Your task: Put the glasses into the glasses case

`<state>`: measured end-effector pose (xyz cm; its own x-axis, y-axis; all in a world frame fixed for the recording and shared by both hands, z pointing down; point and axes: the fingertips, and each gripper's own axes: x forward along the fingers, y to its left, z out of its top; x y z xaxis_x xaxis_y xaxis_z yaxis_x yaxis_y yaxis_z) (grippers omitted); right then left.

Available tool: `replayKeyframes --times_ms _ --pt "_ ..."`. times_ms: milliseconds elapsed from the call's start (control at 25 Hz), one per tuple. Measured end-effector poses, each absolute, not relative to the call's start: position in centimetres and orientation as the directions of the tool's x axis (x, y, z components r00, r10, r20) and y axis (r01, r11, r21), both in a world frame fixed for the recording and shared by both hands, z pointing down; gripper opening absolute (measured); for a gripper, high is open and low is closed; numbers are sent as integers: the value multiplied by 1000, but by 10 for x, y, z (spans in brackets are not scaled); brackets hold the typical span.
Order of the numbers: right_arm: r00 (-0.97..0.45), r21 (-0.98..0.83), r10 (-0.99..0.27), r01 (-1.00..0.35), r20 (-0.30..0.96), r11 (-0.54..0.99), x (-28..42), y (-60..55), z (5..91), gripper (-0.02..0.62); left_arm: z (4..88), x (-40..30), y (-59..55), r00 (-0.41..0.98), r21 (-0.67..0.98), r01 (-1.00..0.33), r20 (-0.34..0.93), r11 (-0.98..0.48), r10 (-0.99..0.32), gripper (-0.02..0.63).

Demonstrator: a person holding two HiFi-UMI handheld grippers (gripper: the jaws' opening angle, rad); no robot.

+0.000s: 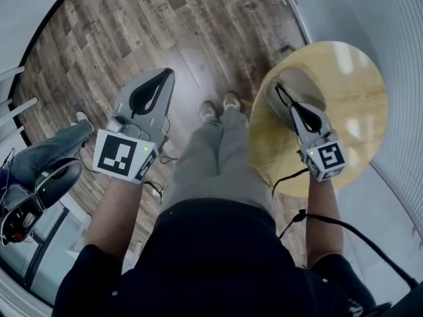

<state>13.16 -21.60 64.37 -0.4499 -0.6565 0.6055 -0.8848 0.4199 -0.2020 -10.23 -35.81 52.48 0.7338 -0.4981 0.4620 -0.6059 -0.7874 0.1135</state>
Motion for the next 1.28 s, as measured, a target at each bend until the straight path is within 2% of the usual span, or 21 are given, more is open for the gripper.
replayKeyframes --times_ms 680,1280 --pt "-405 -130 -572 -878 713 460 120 -220 654 26 527 -119 -363 720 130 -628 471 -767 -509 5" --pt "-399 -117 -536 -868 744 483 110 -216 659 32 512 -128 -352 706 107 -648 457 -754 -541 5"
